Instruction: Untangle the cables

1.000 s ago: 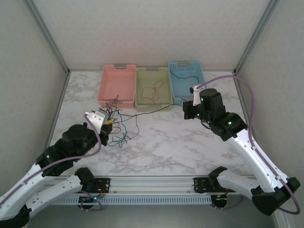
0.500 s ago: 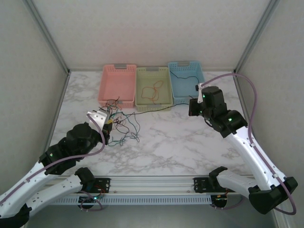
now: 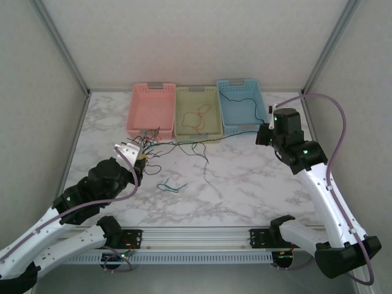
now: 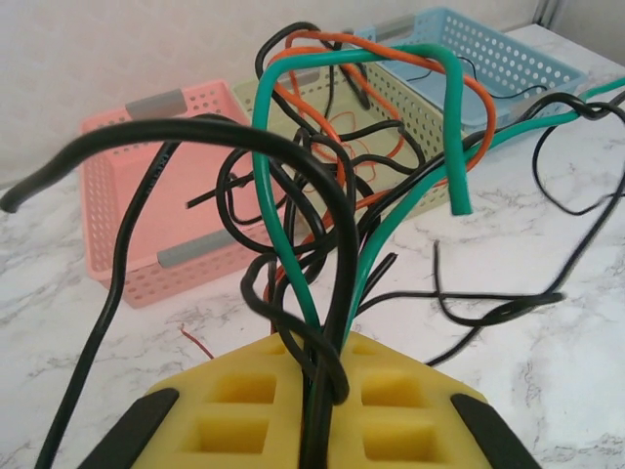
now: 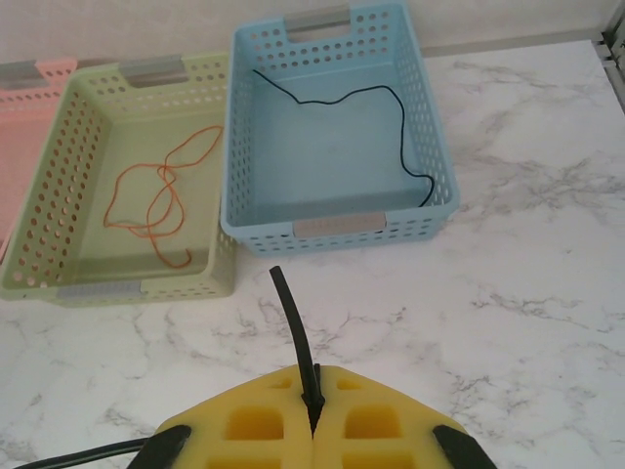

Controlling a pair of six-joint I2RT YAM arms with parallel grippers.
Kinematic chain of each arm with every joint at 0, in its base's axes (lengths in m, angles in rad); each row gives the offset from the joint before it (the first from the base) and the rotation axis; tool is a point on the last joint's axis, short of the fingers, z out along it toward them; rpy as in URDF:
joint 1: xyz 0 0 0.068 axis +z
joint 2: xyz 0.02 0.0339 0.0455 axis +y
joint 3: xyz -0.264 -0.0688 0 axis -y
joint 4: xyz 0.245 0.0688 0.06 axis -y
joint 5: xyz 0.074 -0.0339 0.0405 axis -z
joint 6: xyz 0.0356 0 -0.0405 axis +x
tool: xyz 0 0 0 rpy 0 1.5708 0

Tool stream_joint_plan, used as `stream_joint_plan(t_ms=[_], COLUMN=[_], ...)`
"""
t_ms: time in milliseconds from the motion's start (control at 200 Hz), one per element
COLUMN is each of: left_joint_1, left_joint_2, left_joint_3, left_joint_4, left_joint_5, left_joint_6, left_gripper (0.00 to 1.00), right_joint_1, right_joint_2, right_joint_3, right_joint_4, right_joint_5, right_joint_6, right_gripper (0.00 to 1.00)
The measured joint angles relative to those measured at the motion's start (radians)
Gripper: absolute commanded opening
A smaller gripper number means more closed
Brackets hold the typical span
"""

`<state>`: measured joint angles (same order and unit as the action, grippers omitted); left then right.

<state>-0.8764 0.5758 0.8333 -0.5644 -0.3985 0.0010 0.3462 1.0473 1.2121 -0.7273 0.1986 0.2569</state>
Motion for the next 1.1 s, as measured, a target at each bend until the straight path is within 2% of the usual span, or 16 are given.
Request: stream_joint_plan(t_ms=[200,556,661,741,776,886,1101], left_joint_1=[0.000,0.001,0.003,0.010,0.014,0.021,0.021], left_joint_2=[0.000,0.025,0.046,0.062,0.069,0.094,0.138], left_joint_3=[0.000,0.000,0.000,0.000,0.001,0.002,0.002], left_joint_4=[0.000,-0.008,-0.018,-0.031,-0.040,-0.062,-0.084], left_joint_5=[-0.010,-0.053,-0.061,-0.089,-0.103,-0.134,-0.150], left_joint_6=[0.000,-0.002,-0.005,-0.018,-0.024,-0.031,-0.031], left_gripper=[0.00,0.10,0.20,0.36,0.39,0.43,0.44], right_joint_1=[-0.012,-0.038,-0.047,-0.057,-0.064,-0.072,-0.072], right_joint_2=[-0.024,-0.043,-0.043,-0.041,-0.039,-0.027,-0.017], right_joint_3=[0.003,0.014,0.014,0.014,0.014,0.002,-0.051], right_joint_4=[-0.003,-0.002,-0.002,-0.003,-0.003,-0.002,-0.001], right_joint_5=[-0.037,-0.151,-0.174,-0.172,-0.172,-0.173,-0.183], right_joint_6=[0.005,0.013,0.018,0.019,0.020,0.020,0.025], right_gripper=[0.00,0.00,0.00,0.00,0.00,0.00,0.00])
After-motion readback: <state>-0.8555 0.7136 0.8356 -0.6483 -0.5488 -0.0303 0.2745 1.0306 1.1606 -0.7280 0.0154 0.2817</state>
